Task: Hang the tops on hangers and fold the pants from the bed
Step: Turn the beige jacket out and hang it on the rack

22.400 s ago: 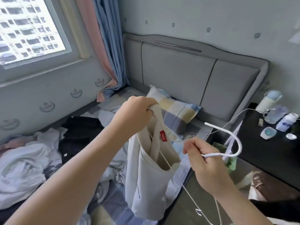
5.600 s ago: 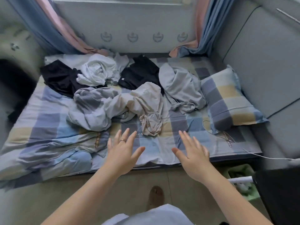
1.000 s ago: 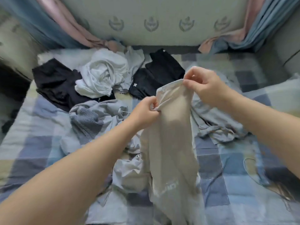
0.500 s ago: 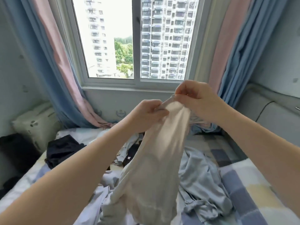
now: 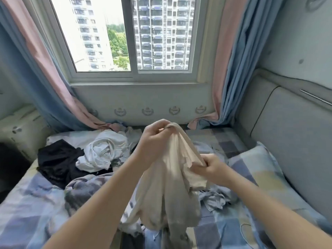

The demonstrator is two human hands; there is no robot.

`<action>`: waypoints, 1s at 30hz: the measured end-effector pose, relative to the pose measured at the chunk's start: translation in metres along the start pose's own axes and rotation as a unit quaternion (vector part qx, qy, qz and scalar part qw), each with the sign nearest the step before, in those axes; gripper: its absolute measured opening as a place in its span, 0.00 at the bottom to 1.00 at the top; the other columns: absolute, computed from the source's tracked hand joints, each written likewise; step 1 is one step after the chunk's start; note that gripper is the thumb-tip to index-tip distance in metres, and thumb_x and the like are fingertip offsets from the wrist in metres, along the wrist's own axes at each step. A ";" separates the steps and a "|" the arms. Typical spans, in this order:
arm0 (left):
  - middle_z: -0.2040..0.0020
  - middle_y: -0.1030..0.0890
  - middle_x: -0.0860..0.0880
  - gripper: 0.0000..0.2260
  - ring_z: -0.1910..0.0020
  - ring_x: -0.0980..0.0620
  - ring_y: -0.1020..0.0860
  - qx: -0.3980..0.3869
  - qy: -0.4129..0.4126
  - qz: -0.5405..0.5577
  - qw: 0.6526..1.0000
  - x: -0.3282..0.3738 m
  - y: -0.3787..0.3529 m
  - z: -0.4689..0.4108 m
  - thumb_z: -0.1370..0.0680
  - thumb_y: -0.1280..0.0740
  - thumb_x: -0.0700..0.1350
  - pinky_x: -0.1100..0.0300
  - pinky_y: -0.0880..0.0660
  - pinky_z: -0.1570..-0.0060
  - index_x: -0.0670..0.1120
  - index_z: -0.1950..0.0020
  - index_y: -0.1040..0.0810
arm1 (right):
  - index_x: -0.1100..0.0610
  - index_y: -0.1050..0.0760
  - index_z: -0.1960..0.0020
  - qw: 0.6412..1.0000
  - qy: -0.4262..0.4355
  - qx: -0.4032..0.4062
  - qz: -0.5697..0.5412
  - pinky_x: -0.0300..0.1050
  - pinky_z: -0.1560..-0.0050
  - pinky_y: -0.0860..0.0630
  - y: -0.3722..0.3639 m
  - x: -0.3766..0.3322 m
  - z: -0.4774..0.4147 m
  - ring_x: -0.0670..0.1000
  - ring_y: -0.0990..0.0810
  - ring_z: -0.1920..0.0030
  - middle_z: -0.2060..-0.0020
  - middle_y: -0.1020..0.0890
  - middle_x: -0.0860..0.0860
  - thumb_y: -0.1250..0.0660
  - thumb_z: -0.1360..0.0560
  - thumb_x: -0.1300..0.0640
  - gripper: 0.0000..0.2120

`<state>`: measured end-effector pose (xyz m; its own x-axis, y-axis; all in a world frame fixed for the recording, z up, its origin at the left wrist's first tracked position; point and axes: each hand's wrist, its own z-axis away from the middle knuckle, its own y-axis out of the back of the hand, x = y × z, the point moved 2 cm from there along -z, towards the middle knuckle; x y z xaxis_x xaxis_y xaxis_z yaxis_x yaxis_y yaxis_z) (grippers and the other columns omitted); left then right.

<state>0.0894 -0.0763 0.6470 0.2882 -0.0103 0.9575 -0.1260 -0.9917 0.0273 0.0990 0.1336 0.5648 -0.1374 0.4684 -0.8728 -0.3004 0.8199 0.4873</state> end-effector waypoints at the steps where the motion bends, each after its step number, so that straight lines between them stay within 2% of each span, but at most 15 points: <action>1: 0.63 0.31 0.43 0.07 0.61 0.47 0.35 -0.003 0.020 0.007 1.000 -0.009 -0.003 0.007 0.20 0.34 0.38 0.56 0.39 0.64 0.40 0.59 0.22 | 0.55 0.31 0.68 0.999 -0.049 -0.006 0.001 0.38 0.68 0.39 -0.010 0.029 0.007 0.42 0.35 0.71 0.73 0.31 0.42 0.29 0.23 0.59 0.17; 3: 0.62 0.28 0.44 0.06 0.62 0.48 0.33 -0.006 0.053 0.024 0.998 -0.025 -0.002 0.019 0.23 0.33 0.44 0.57 0.36 0.63 0.43 0.59 0.21 | 0.56 0.30 0.68 0.990 -0.143 -0.004 0.011 0.43 0.65 0.39 -0.026 0.083 0.022 0.45 0.33 0.69 0.72 0.30 0.46 0.30 0.23 0.56 0.16; 5: 0.64 0.24 0.49 0.06 0.64 0.51 0.29 0.006 0.079 0.034 0.996 -0.042 0.006 0.026 0.24 0.33 0.47 0.61 0.32 0.64 0.47 0.59 0.19 | 0.57 0.31 0.69 0.978 -0.205 0.021 0.029 0.45 0.64 0.39 -0.034 0.124 0.039 0.47 0.32 0.69 0.73 0.29 0.46 0.31 0.23 0.56 0.17; 7: 0.66 0.25 0.53 0.07 0.67 0.55 0.29 0.051 0.103 0.002 0.993 -0.062 0.017 0.029 0.23 0.34 0.48 0.64 0.32 0.68 0.49 0.59 0.19 | 0.51 0.30 0.71 0.972 -0.228 0.048 0.036 0.43 0.67 0.37 -0.038 0.146 0.054 0.45 0.30 0.71 0.76 0.28 0.43 0.33 0.22 0.59 0.19; 10: 0.68 0.29 0.52 0.10 0.68 0.52 0.31 0.096 0.145 -0.116 0.978 -0.099 0.030 0.033 0.19 0.37 0.43 0.57 0.33 0.67 0.45 0.60 0.24 | 0.53 0.26 0.70 0.971 -0.215 0.102 0.006 0.43 0.66 0.34 -0.033 0.145 0.062 0.45 0.28 0.70 0.75 0.24 0.44 0.36 0.24 0.67 0.18; 12: 0.60 0.24 0.51 0.05 0.61 0.50 0.26 0.045 0.179 -0.180 0.966 -0.116 0.027 0.040 0.20 0.33 0.44 0.57 0.28 0.61 0.44 0.54 0.24 | 0.62 0.27 0.65 0.974 -0.187 0.126 -0.005 0.46 0.64 0.35 -0.028 0.125 0.058 0.47 0.30 0.68 0.73 0.25 0.48 0.37 0.25 0.68 0.10; 13: 0.51 0.21 0.51 0.08 0.53 0.50 0.23 0.002 0.193 -0.204 0.960 -0.121 0.021 0.046 0.22 0.29 0.46 0.59 0.25 0.53 0.45 0.46 0.22 | 0.64 0.27 0.63 0.978 -0.164 0.130 -0.009 0.45 0.64 0.36 -0.026 0.111 0.055 0.46 0.31 0.68 0.72 0.27 0.49 0.36 0.24 0.67 0.09; 14: 0.41 0.23 0.52 0.19 0.43 0.52 0.25 -0.042 0.194 -0.227 0.954 -0.125 0.014 0.052 0.25 0.25 0.49 0.58 0.26 0.43 0.48 0.37 0.24 | 0.64 0.27 0.62 0.981 -0.138 0.132 -0.015 0.45 0.65 0.36 -0.025 0.095 0.053 0.45 0.32 0.68 0.71 0.27 0.48 0.35 0.23 0.65 0.09; 16: 0.30 0.30 0.54 0.35 0.30 0.53 0.33 -0.125 0.176 -0.258 0.942 -0.127 -0.005 0.062 0.31 0.22 0.55 0.53 0.34 0.30 0.53 0.26 0.31 | 0.64 0.24 0.60 0.987 -0.085 0.132 -0.041 0.43 0.67 0.36 -0.025 0.063 0.050 0.45 0.33 0.68 0.71 0.28 0.49 0.32 0.23 0.63 0.09; 18: 0.28 0.32 0.57 0.34 0.27 0.53 0.36 -0.200 0.135 -0.265 0.934 -0.122 -0.026 0.072 0.30 0.22 0.54 0.51 0.37 0.26 0.56 0.27 0.31 | 0.63 0.22 0.60 0.990 -0.042 0.116 -0.064 0.41 0.68 0.37 -0.026 0.034 0.049 0.45 0.34 0.69 0.72 0.29 0.49 0.30 0.23 0.62 0.08; 20: 0.33 0.26 0.57 0.24 0.32 0.57 0.30 -0.237 0.099 -0.236 0.937 -0.121 -0.041 0.080 0.26 0.24 0.46 0.54 0.33 0.30 0.53 0.31 0.26 | 0.60 0.19 0.59 0.993 -0.018 0.097 -0.065 0.39 0.69 0.36 -0.026 0.015 0.050 0.44 0.34 0.70 0.72 0.29 0.48 0.29 0.23 0.61 0.06; 23: 0.43 0.19 0.55 0.13 0.45 0.57 0.22 -0.204 0.070 -0.192 0.957 -0.115 -0.047 0.083 0.21 0.31 0.40 0.58 0.27 0.43 0.47 0.36 0.21 | 0.63 0.20 0.57 0.995 -0.005 0.078 -0.060 0.40 0.67 0.35 -0.027 0.005 0.053 0.45 0.33 0.68 0.70 0.27 0.55 0.27 0.24 0.58 0.09; 25: 0.57 0.19 0.53 0.05 0.59 0.55 0.24 -0.161 0.057 -0.182 0.968 -0.110 -0.046 0.084 0.19 0.34 0.38 0.57 0.28 0.56 0.45 0.49 0.19 | 0.65 0.22 0.58 0.996 -0.011 0.076 -0.044 0.39 0.67 0.35 -0.028 0.009 0.055 0.45 0.33 0.69 0.70 0.27 0.55 0.25 0.25 0.55 0.13; 27: 0.68 0.30 0.57 0.13 0.69 0.58 0.34 -0.113 0.070 -0.158 0.978 -0.108 -0.044 0.083 0.18 0.37 0.35 0.60 0.36 0.66 0.45 0.62 0.29 | 0.63 0.26 0.61 0.996 -0.039 0.075 -0.003 0.42 0.67 0.34 -0.031 0.021 0.057 0.45 0.33 0.69 0.72 0.29 0.50 0.24 0.27 0.53 0.15; 30: 0.70 0.36 0.59 0.15 0.70 0.60 0.38 -0.059 0.064 -0.097 0.991 -0.099 -0.040 0.083 0.18 0.39 0.34 0.67 0.39 0.69 0.43 0.64 0.35 | 0.59 0.26 0.64 0.992 -0.099 0.056 0.058 0.49 0.63 0.32 -0.039 0.047 0.062 0.48 0.30 0.67 0.72 0.27 0.51 0.26 0.26 0.54 0.14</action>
<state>0.1443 -0.0460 0.5269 0.1955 0.2036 0.9593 -0.1918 -0.9514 0.2410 0.1628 0.1434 0.5067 0.0261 0.6072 -0.7941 -0.1850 0.7836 0.5931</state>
